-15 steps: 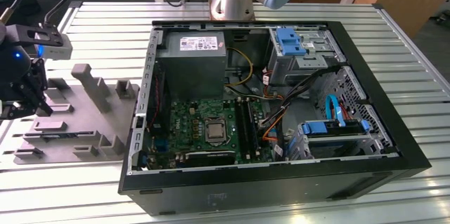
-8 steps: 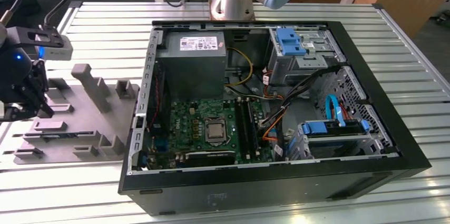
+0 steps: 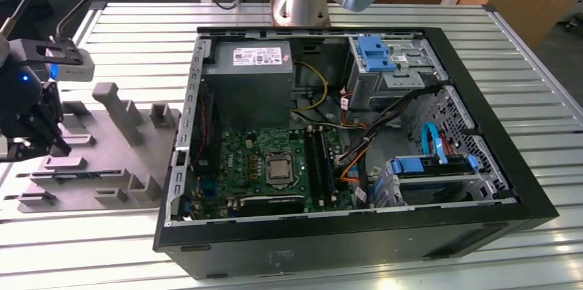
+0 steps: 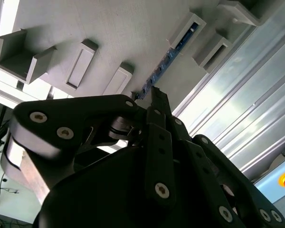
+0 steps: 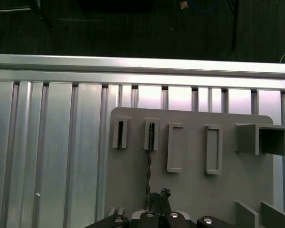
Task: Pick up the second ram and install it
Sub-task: 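Pick up the second ram and move it above second insertion slot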
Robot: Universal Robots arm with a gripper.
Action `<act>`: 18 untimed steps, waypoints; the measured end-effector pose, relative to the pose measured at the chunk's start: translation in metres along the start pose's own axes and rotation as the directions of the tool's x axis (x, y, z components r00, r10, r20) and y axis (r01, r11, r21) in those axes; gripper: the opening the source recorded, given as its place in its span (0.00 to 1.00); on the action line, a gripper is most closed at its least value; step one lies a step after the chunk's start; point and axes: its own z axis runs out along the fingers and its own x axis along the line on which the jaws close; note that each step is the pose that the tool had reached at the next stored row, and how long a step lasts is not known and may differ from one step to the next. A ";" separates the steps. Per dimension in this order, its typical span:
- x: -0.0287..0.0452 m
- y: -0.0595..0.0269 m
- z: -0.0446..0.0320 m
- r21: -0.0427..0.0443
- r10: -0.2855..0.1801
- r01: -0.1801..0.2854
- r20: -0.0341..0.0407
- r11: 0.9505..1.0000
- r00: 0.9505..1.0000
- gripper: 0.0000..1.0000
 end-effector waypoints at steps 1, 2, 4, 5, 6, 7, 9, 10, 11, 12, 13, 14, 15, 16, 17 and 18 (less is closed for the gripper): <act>0.0007 0.0000 0.0004 0.000 -0.001 0.001 0.000 1.000 1.000 0.11; 0.0012 0.0000 0.0007 0.000 -0.003 0.003 0.000 1.000 1.000 0.11; 0.0017 0.0000 0.0017 0.000 -0.005 0.005 0.000 1.000 1.000 0.11; 0.0020 -0.0001 0.0023 0.000 -0.006 0.006 0.000 1.000 1.000 0.11; 0.0023 -0.0001 0.0030 0.000 -0.007 0.007 0.000 1.000 1.000 0.11; 0.0024 -0.0001 0.0037 0.000 -0.009 0.009 0.000 1.000 1.000 0.11; 0.0027 -0.0002 0.0054 0.000 -0.012 0.012 -0.001 1.000 1.000 0.11; 0.0028 -0.0003 0.0064 0.000 -0.013 0.013 -0.001 1.000 1.000 0.11; 0.0029 -0.0003 0.0073 0.000 -0.015 0.015 -0.001 1.000 1.000 0.11; 0.0030 -0.0004 0.0084 0.000 -0.016 0.016 -0.001 1.000 1.000 0.11; 0.0031 -0.0003 0.0093 0.000 -0.017 0.017 -0.001 1.000 1.000 0.11; 0.0032 -0.0001 0.0103 0.000 -0.018 0.018 -0.001 1.000 1.000 0.11; 0.0033 0.0002 0.0113 0.000 -0.019 0.019 -0.001 1.000 1.000 0.11; 0.0033 0.0005 0.0123 0.000 -0.019 0.019 -0.001 1.000 1.000 0.11; 0.0033 0.0010 0.0133 -0.001 -0.020 0.020 -0.001 1.000 1.000 0.11; 0.0032 0.0015 0.0143 0.000 -0.020 0.020 -0.001 1.000 1.000 0.11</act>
